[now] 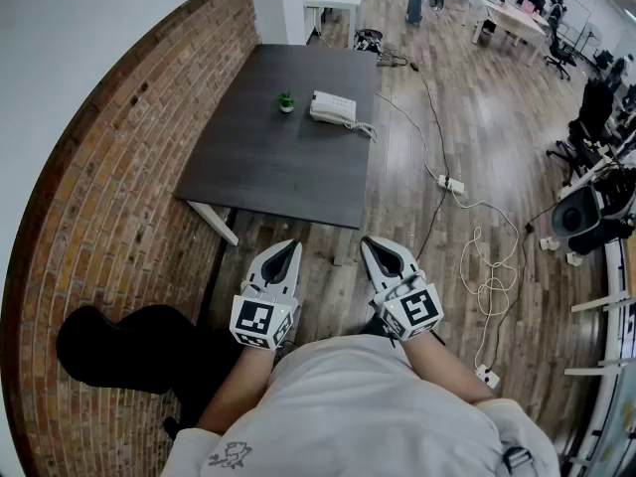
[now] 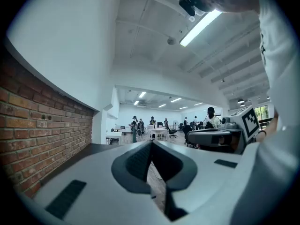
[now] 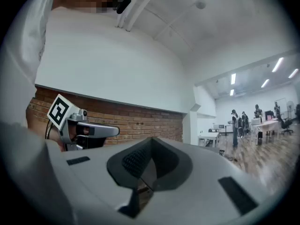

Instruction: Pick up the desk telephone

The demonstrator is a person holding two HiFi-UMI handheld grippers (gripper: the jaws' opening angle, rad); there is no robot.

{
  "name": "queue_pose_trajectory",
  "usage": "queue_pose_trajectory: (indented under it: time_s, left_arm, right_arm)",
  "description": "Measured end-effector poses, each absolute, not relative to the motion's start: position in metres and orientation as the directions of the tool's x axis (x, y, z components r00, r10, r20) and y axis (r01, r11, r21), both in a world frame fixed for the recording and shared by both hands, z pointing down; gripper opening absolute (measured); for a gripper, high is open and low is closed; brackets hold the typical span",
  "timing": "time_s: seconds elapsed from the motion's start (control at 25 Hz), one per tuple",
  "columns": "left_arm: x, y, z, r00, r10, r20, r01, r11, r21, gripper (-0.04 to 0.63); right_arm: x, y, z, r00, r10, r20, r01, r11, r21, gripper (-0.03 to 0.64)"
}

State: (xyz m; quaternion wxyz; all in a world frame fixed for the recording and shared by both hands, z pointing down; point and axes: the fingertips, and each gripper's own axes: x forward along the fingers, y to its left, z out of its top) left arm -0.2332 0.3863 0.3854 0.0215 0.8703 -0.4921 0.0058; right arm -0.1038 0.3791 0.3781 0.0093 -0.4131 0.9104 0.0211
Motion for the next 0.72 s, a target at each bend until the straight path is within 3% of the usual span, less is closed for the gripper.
queue_pose_trajectory:
  time_s: [0.72]
  left_arm:
    - [-0.203, 0.359, 0.391, 0.523, -0.852, 0.033, -0.852, -0.521, 0.050, 0.011]
  right_arm:
    - [-0.077, 0.347, 0.388, -0.662, -0.749, -0.022, -0.749, 0.662, -0.009, 0.005]
